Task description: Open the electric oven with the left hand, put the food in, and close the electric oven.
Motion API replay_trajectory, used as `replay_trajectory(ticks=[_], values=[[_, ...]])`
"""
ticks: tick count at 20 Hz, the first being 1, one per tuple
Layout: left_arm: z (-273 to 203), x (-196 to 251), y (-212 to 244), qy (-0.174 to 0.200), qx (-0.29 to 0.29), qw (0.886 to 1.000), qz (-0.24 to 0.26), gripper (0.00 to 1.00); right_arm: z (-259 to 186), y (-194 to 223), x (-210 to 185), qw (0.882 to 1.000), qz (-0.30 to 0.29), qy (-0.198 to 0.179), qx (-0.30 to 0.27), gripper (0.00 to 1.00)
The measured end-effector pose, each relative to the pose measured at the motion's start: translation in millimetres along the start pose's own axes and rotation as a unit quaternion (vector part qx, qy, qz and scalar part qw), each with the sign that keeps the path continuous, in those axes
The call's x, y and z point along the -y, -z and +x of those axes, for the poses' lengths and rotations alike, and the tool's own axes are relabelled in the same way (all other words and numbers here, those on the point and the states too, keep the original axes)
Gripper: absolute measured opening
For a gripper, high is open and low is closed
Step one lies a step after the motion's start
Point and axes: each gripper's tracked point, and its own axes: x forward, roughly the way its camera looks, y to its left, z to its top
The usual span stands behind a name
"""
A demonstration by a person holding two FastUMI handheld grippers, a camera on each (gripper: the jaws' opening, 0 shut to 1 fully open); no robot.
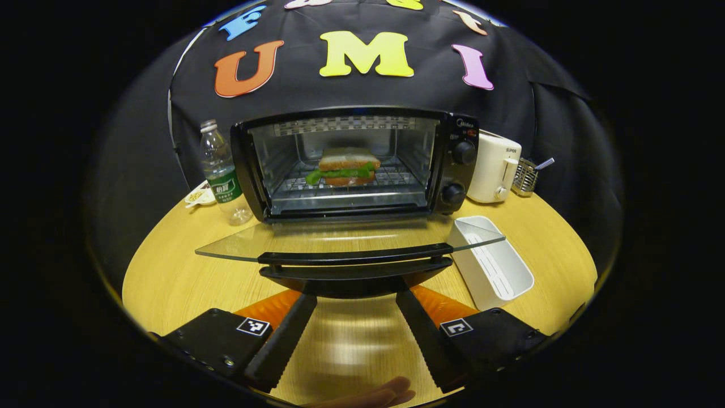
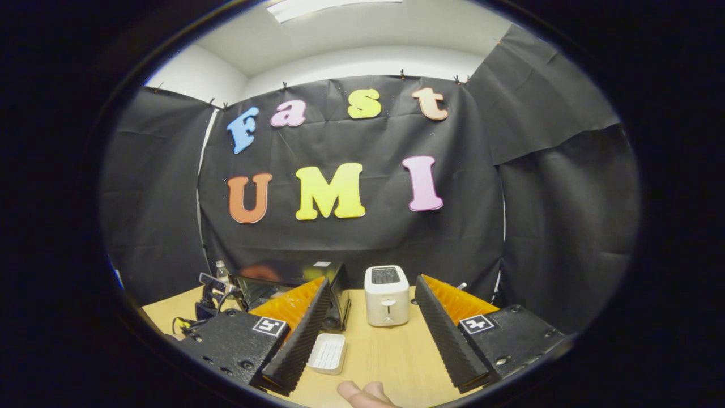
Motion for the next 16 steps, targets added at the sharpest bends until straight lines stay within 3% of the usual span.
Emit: replay_trajectory(ticks=[8,9,10,16], values=[[18,-17,-58,-0.004,0.038,0.999,0.004,0.95,-11,0,-1,1.000,-0.004,0.005,-0.001,0.96],[22,-19,-66,-0.005,0.040,0.999,0.006,0.88,-12,1,-1,1.000,-0.003,0.005,-0.003,0.96],[26,-19,-74,-0.004,0.045,0.999,0.007,0.96,-14,1,-1,1.000,-0.003,0.006,-0.003,0.96],[37,-32,-125,-0.023,0.083,0.996,-0.002,0.96,-38,-7,-2,1.000,-0.002,0.015,0.004,0.96]])
